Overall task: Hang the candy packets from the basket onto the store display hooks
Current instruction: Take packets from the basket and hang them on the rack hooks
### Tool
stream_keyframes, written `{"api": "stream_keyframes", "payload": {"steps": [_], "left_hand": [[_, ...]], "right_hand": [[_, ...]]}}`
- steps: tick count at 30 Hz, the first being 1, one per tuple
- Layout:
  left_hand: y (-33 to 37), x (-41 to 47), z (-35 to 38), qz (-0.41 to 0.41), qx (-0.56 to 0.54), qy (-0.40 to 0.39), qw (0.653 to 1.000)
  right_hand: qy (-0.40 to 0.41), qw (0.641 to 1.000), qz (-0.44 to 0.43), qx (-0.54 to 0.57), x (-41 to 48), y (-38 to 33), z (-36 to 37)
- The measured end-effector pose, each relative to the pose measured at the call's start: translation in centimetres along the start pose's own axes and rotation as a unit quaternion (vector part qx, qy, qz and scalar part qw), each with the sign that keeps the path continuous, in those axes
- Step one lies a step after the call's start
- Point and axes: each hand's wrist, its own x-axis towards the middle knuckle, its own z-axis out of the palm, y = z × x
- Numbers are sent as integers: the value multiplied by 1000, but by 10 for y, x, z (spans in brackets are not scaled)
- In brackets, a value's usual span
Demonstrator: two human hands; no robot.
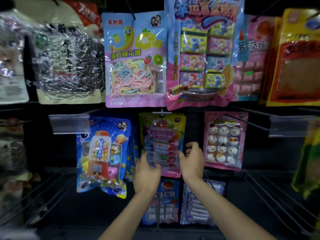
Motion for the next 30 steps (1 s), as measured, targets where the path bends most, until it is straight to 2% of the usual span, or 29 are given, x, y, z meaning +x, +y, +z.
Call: {"api": "stream_keyframes", "payload": {"steps": [9, 13, 18, 24, 30], "left_hand": [[13, -61, -41, 104, 178, -102, 973], [20, -96, -56, 183, 265, -119, 939], [15, -153, -70, 254, 327, -133, 901], [-12, -236, -85, 253, 370, -206, 870], [-75, -304, -113, 259, 397, -268, 839]], "right_hand": [[-152, 981, -97, -78, -54, -6, -73], [-234, 957, -136, -104, -83, -1, -116], [-319, 914, -150, -203, -130, 12, -172], [-392, 872, -160, -247, -199, 51, -224], [-482, 822, -156, -259, -263, 103, -238]]}}
